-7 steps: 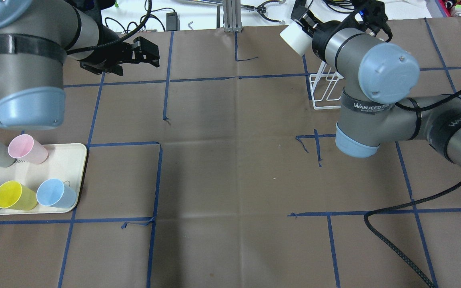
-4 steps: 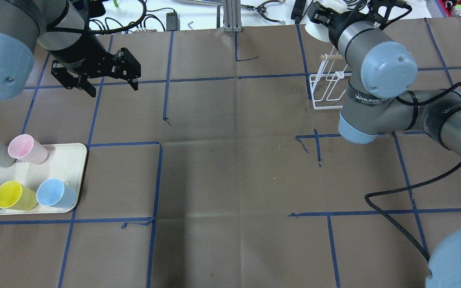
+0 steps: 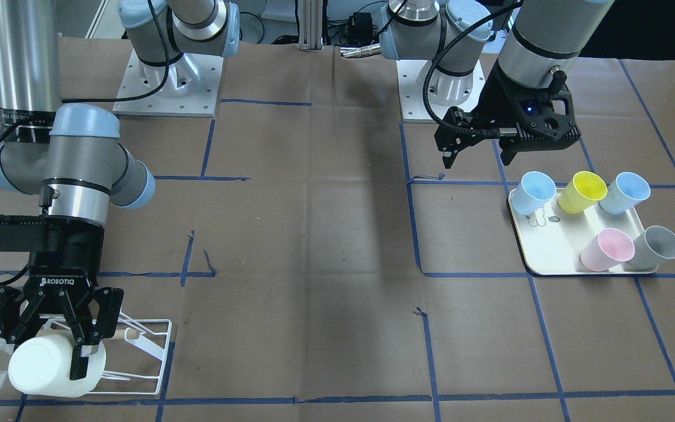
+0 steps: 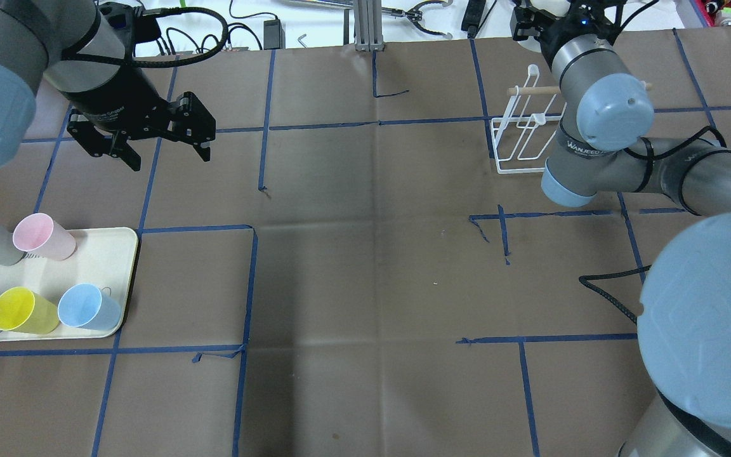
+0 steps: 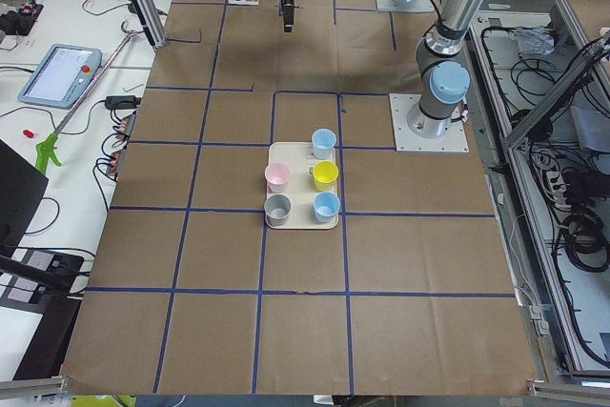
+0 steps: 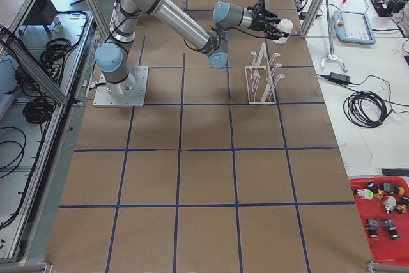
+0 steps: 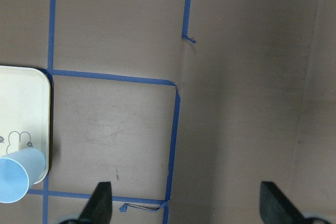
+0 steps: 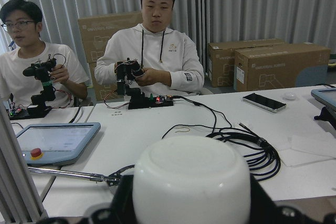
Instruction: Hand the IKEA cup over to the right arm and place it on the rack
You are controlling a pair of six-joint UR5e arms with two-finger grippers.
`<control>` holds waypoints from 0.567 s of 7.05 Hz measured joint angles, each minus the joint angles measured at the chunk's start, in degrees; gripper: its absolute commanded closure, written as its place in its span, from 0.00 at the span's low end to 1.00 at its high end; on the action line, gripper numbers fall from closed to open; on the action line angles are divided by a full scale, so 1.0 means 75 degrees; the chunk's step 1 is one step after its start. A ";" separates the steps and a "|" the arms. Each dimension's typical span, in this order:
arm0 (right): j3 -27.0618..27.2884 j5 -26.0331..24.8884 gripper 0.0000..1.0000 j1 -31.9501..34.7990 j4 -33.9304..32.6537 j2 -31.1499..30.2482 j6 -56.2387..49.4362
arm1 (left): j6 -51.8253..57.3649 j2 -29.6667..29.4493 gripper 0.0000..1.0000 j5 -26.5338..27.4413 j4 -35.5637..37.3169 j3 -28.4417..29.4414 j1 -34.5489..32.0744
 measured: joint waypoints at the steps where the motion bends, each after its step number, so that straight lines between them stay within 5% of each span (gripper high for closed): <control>1: -0.0263 0.0006 0.90 -0.0007 -0.0037 0.0272 -0.0042 | 0.0327 0.0111 0.00 0.0033 -0.0045 -0.0085 0.0156; 4: -0.0463 0.0008 0.90 -0.0051 -0.0286 0.0846 -0.0061 | 0.2149 0.1091 0.01 0.0307 -0.0166 -0.1338 0.1828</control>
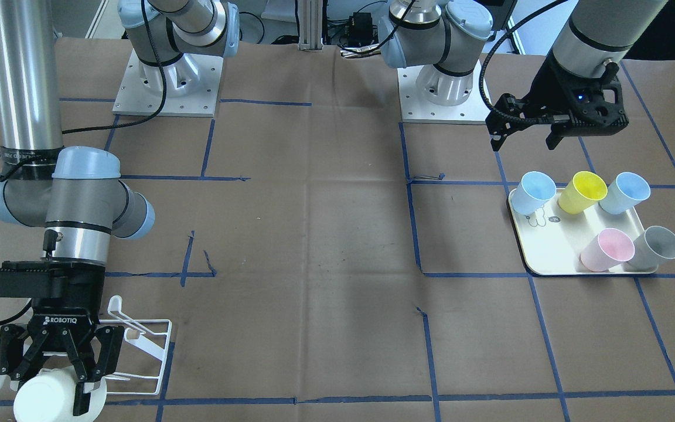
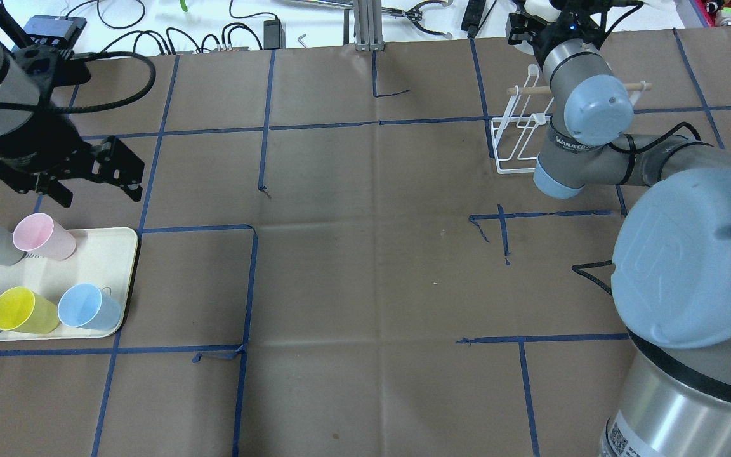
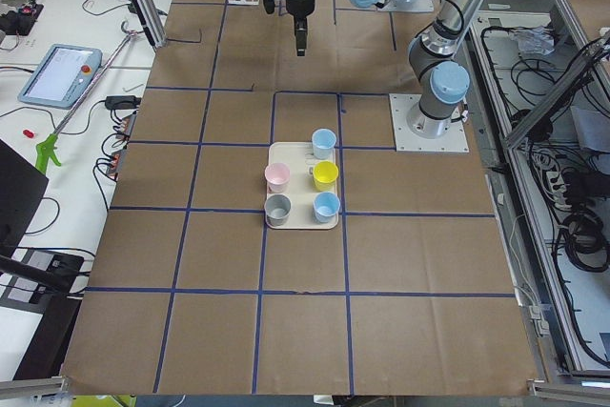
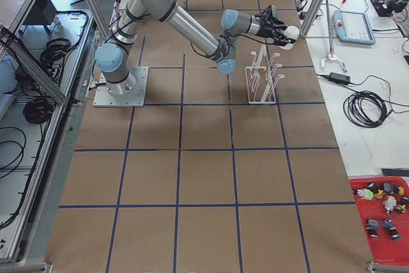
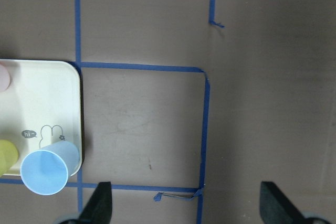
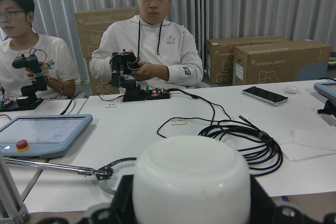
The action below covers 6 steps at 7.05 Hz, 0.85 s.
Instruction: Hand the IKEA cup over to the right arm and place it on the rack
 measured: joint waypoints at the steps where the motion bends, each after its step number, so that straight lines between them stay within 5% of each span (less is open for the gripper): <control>1: 0.0083 -0.0005 0.89 -0.0008 -0.0050 0.0042 0.0000 | 0.0874 0.0464 0.01 0.0155 0.0013 -0.0625 0.0712; 3: 0.0331 -0.0015 0.87 -0.0022 -0.0075 0.0050 -0.0004 | 0.2110 0.1094 0.01 0.0329 0.0097 -0.1534 0.1999; 4: 0.0442 -0.0036 0.74 -0.0025 -0.0072 0.0053 -0.0011 | 0.2319 0.1103 0.01 0.0330 0.0182 -0.1688 0.2263; 5: 0.0522 -0.0064 0.27 -0.0030 -0.0068 0.0055 -0.0026 | 0.2391 0.0981 0.01 0.0306 0.0377 -0.1767 0.2362; 6: 0.0564 -0.0092 0.00 -0.0042 -0.0059 0.0053 -0.0148 | 0.2412 0.0709 0.01 0.0276 0.0729 -0.1853 0.2393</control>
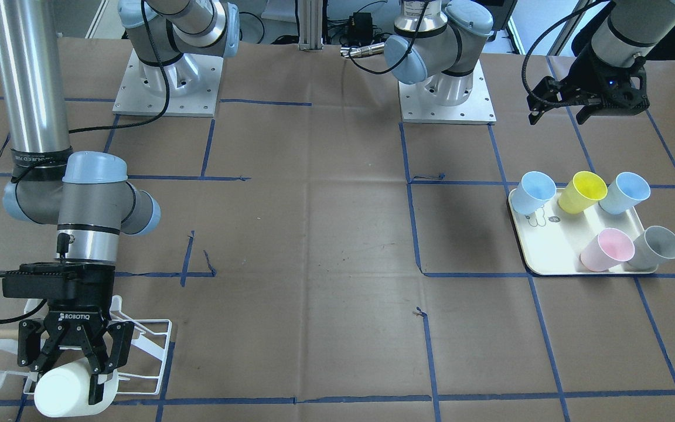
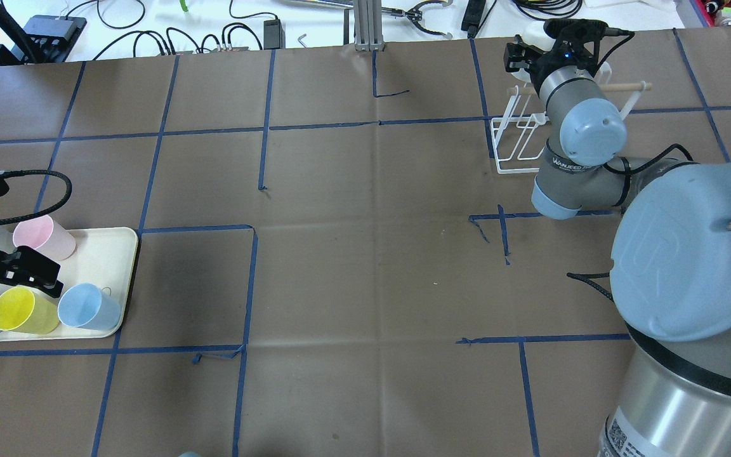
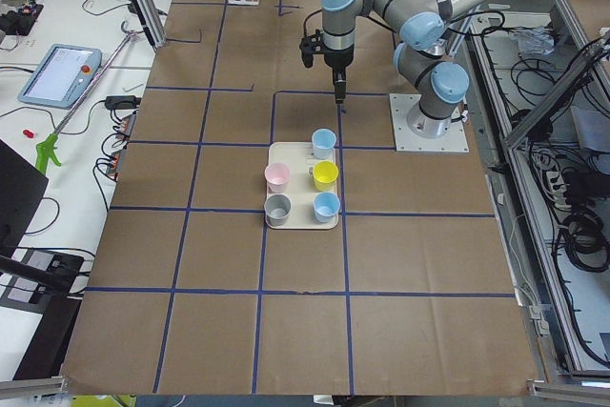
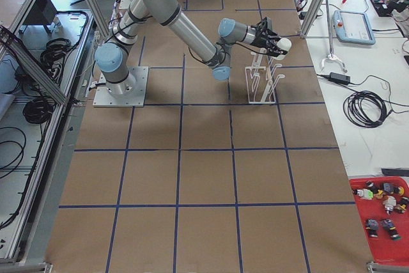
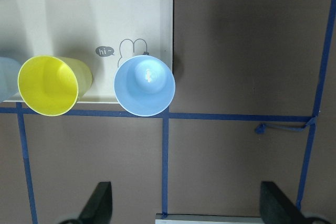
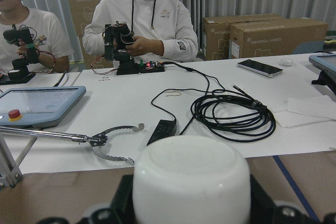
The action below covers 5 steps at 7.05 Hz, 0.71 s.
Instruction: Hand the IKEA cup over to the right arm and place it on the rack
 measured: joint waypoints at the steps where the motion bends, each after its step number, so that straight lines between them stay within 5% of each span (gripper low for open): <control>1: 0.0017 -0.0027 0.00 -0.0011 0.0028 -0.0012 -0.0193 | 0.0003 -0.0342 0.01 -0.0028 0.0470 -0.0131 -0.0017; 5: -0.0042 0.0018 0.00 0.0002 0.0089 -0.0132 -0.0333 | -0.0012 -0.0956 0.02 -0.0105 0.2405 -0.1269 -0.0224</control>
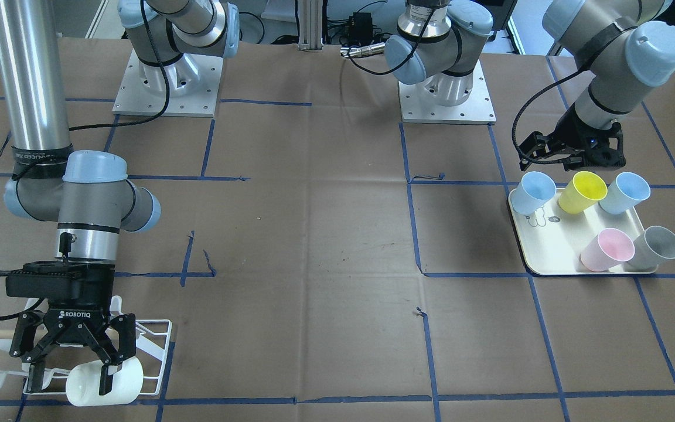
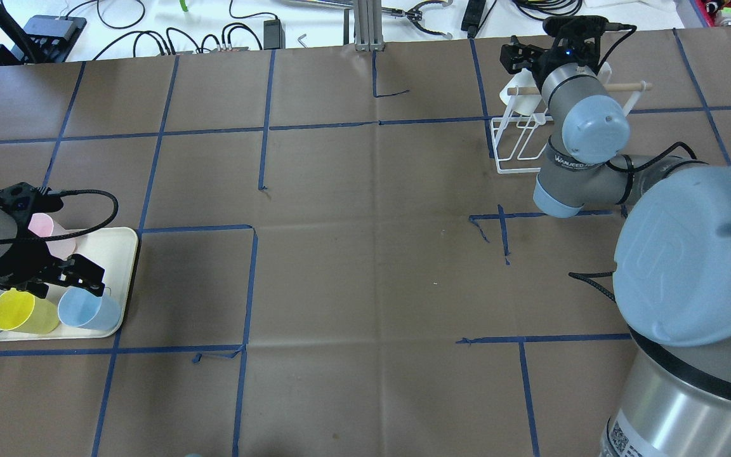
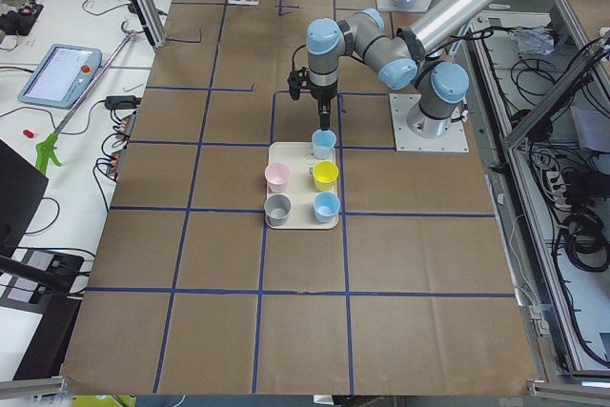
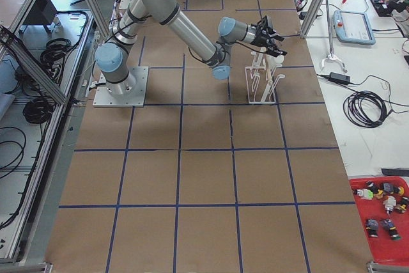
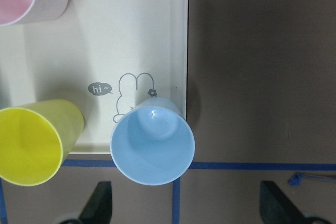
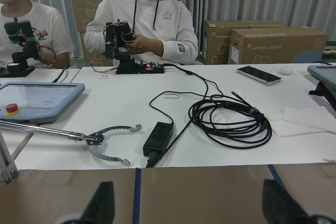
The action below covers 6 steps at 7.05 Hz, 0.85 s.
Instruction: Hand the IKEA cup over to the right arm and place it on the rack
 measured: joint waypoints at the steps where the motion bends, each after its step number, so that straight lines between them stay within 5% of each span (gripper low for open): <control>1: 0.0007 0.0024 0.00 0.0013 0.0006 -0.0188 -0.0003 | 0.0015 -0.0111 0.02 -0.0032 0.0370 -0.0304 -0.0009; 4: 0.0300 0.0052 0.00 0.0223 0.0291 -0.1420 -0.0004 | 0.0124 -0.0555 0.05 -0.0003 0.1228 -0.0816 -0.0014; 6: 0.1045 0.0053 0.00 0.0439 0.1014 -0.2839 0.0267 | 0.0211 -0.0577 0.49 0.0050 0.1338 -0.0827 -0.0015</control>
